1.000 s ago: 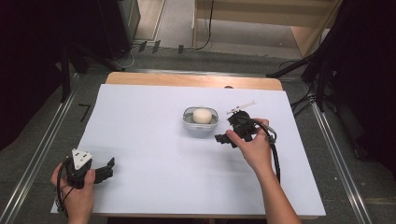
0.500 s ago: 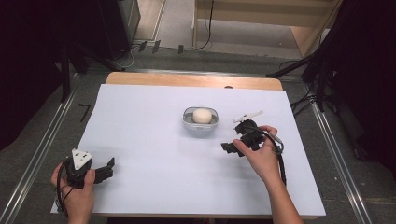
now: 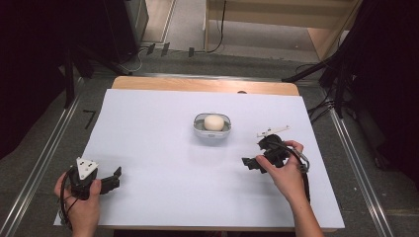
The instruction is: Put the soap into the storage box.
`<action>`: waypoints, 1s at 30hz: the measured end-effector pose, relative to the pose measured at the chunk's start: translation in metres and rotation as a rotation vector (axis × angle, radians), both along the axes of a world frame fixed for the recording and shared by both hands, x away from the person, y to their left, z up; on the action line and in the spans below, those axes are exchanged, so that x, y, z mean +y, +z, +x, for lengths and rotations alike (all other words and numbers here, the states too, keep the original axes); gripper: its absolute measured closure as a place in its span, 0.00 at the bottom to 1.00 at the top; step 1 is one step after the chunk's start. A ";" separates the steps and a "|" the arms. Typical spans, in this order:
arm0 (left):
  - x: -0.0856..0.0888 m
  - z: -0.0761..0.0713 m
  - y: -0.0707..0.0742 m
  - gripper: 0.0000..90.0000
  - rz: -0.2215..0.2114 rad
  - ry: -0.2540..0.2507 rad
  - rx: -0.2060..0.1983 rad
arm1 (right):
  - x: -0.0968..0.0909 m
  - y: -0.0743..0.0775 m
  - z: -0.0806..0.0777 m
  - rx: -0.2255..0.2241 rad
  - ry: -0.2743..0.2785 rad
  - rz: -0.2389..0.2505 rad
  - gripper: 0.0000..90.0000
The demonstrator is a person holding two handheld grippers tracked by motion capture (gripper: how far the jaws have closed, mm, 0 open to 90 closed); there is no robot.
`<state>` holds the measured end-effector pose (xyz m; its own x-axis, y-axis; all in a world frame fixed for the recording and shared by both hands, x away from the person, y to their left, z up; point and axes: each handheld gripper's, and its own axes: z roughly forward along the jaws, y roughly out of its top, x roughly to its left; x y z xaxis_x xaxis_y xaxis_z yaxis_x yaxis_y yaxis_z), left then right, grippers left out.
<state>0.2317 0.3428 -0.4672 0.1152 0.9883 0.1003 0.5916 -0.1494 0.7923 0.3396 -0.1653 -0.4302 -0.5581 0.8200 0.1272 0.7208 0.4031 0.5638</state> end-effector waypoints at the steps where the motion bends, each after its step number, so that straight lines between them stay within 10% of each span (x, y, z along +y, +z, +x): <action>1: 0.000 0.000 0.000 0.08 0.000 0.000 0.000 | -0.002 0.000 -0.001 0.001 -0.005 0.001 0.00; 30: -0.001 0.001 0.000 0.08 0.024 0.000 0.011 | -0.057 -0.022 -0.036 -0.011 -0.028 0.037 0.00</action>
